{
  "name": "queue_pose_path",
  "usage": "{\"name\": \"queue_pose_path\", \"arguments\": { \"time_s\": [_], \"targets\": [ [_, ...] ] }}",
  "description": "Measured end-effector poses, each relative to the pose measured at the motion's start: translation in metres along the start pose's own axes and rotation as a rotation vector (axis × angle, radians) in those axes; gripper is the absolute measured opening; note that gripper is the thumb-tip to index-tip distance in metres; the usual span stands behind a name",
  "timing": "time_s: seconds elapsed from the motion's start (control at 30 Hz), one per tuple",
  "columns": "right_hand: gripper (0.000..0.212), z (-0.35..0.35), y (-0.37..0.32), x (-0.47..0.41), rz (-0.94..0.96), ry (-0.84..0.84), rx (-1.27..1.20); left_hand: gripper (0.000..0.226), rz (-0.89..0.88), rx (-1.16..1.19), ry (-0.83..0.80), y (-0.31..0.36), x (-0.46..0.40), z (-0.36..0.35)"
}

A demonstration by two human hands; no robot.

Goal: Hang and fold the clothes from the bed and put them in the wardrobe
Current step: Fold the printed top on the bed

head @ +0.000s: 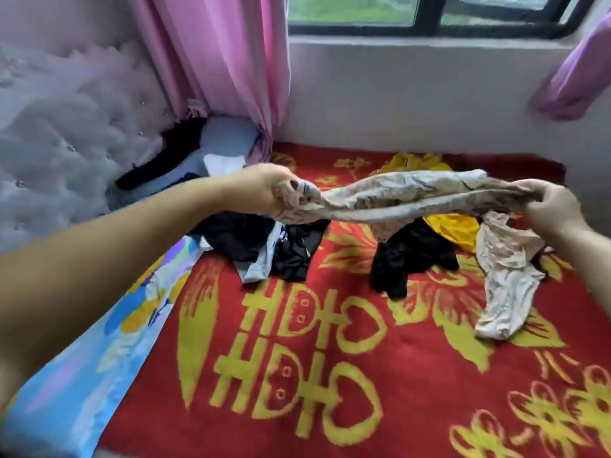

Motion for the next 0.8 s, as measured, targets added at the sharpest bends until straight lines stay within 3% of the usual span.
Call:
{"name": "queue_pose_path", "arguments": {
  "time_s": [0.07, 0.17, 0.33, 0.43, 0.5, 0.57, 0.7, 0.8],
  "targets": [
    [0.039, -0.040, 0.049, 0.035, -0.030, -0.118, 0.081, 0.022, -0.015, -0.145, -0.210, -0.019, 0.007, -0.098],
    [0.042, -0.100, 0.124, 0.097, 0.008, -0.361, 0.239, 0.020, -0.035, -0.313, -0.332, -0.032, 0.042, -0.239],
    [0.044, -0.165, 0.243, 0.216, 0.306, -0.728, 0.503, 0.028, -0.131, -0.440, -0.569, -0.015, 0.129, -0.436],
    [0.050, -0.181, 0.315, 0.277, 0.114, -1.141, 0.784, 0.038, -0.071, -0.468, -0.881, -0.002, 0.173, -0.521],
    [0.044, -0.182, 0.343, 0.297, 0.008, -1.298, 0.846, 0.042, 0.001, -0.509, -0.989, 0.010, 0.177, -0.544],
    [0.037, -0.183, 0.352, 0.290, -0.088, -1.193, 0.766, 0.041, 0.021, -0.509, -0.981, 0.022, 0.158, -0.550],
    [0.042, -0.197, 0.361, 0.246, -0.433, -0.726, 0.397, 0.043, 0.031, -0.379, -0.689, 0.054, 0.091, -0.558],
    [0.058, -0.226, 0.362, 0.236, -0.677, -0.660, 0.231, 0.054, 0.061, -0.302, -0.662, 0.084, 0.062, -0.579]
  ]
}}
Point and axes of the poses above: each hand's wrist, its own x-axis away from the middle knuckle, its own z-axis out of the back of the hand, y = z × x, the point moved 4 cm from there along -x, towards the middle knuckle, and after that the axes turned 11 degrees about -x, right-handed, at the moved point
